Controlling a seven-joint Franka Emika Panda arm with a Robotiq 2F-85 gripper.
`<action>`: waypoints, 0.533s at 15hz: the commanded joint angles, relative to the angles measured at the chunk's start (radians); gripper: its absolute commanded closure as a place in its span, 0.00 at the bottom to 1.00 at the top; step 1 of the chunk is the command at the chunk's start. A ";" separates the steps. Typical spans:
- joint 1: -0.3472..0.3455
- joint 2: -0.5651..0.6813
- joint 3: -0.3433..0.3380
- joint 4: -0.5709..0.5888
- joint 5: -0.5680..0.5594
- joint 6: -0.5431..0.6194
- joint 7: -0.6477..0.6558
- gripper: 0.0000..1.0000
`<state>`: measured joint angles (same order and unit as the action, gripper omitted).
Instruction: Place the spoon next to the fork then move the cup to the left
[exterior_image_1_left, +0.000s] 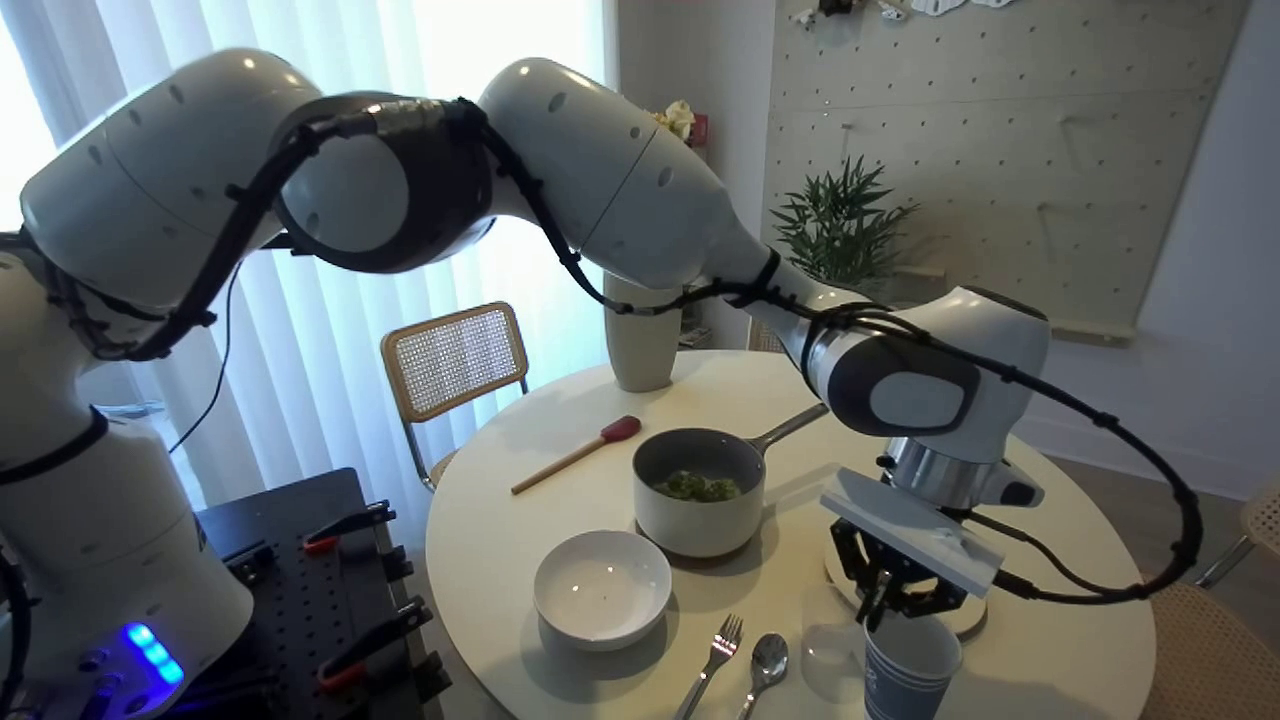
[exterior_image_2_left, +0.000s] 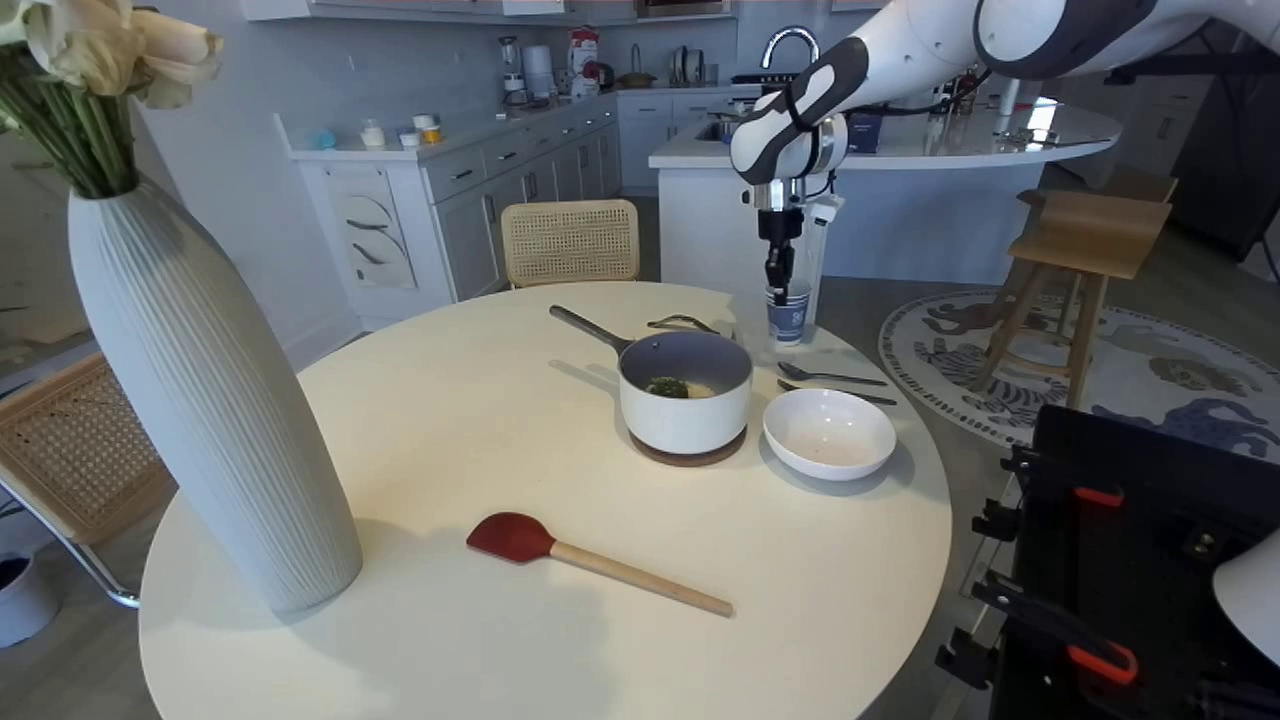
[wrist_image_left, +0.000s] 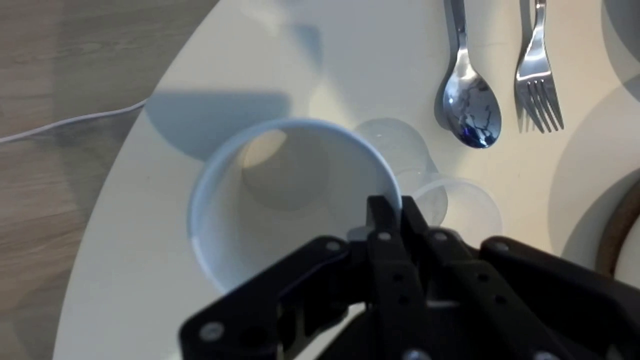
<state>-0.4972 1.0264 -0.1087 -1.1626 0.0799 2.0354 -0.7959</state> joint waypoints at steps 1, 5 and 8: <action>0.021 -0.045 -0.029 -0.056 -0.019 0.008 0.036 0.99; 0.041 -0.090 -0.064 -0.098 -0.024 0.013 0.061 0.99; 0.075 -0.150 -0.098 -0.170 -0.031 0.036 0.103 0.99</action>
<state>-0.4699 0.9827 -0.1696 -1.2001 0.0795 2.0369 -0.7564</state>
